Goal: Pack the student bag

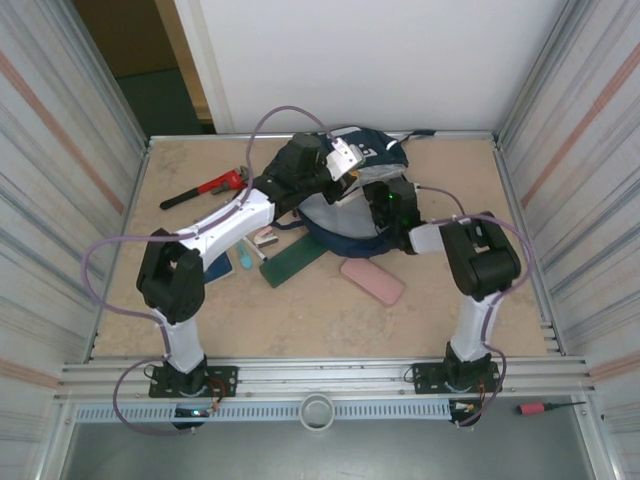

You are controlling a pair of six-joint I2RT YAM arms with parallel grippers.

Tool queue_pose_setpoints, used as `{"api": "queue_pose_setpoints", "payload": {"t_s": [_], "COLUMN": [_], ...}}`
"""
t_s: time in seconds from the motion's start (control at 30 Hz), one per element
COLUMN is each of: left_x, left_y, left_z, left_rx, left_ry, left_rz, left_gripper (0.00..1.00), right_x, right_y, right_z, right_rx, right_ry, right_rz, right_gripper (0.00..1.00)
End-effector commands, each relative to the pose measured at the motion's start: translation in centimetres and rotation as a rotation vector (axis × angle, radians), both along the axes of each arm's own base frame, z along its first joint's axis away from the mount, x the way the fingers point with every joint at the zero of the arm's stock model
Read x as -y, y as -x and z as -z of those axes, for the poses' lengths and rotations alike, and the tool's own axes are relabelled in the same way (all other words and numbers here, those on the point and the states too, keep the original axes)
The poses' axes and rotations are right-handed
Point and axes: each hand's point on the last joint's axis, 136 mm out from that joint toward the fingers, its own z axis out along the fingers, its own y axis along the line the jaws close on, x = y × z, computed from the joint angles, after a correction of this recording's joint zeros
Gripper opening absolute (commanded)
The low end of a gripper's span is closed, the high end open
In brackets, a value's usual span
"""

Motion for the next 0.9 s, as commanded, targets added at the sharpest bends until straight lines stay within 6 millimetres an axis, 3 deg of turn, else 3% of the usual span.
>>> {"api": "queue_pose_setpoints", "payload": {"t_s": [0.0,0.17,0.2,0.3,0.4,0.5,0.6,0.73,0.8,0.87], "left_x": [1.0,2.0,2.1,1.8,-0.5,-5.7,-14.2,-25.7,-29.4,-31.2], "left_y": [-1.6,-2.4,-2.4,-1.2,0.1,1.1,1.8,4.1,5.3,6.0], "left_z": [-4.0,-1.9,-1.5,-0.5,-0.2,1.4,4.4,9.8,12.0,13.8], "left_rx": [0.053,-0.028,-0.042,-0.091,-0.122,-0.221,-0.366,-0.58,-0.644,-0.684], "left_ry": [0.128,0.128,0.126,0.1,0.084,0.072,0.178,0.368,0.396,0.379], "left_rz": [-0.008,-0.007,-0.008,-0.004,-0.073,-0.255,-0.552,-0.901,-1.023,-1.088], "left_gripper": [0.0,0.0,0.04,0.37,0.51,0.61,0.72,0.74,0.74,0.74], "right_x": [1.7,4.6,5.1,6.8,7.6,6.0,3.2,-1.1,-2.6,-3.6], "right_y": [1.8,5.4,6.0,8.8,11.5,13.4,15.2,16.2,16.1,15.8], "right_z": [-3.5,-6.7,-7.5,-10.0,-12.4,-14.2,-14.6,-12.9,-12.2,-11.7], "right_rx": [0.097,0.161,0.169,0.199,0.257,0.314,0.333,0.325,0.321,0.311], "right_ry": [0.061,0.197,0.233,0.423,0.583,0.628,0.698,0.729,0.726,0.717], "right_rz": [-0.061,-0.106,-0.109,-0.102,-0.127,-0.25,-0.41,-0.595,-0.649,-0.685], "right_gripper": [0.58,0.59,0.59,0.6,0.65,0.68,0.7,0.7,0.71,0.71]}}
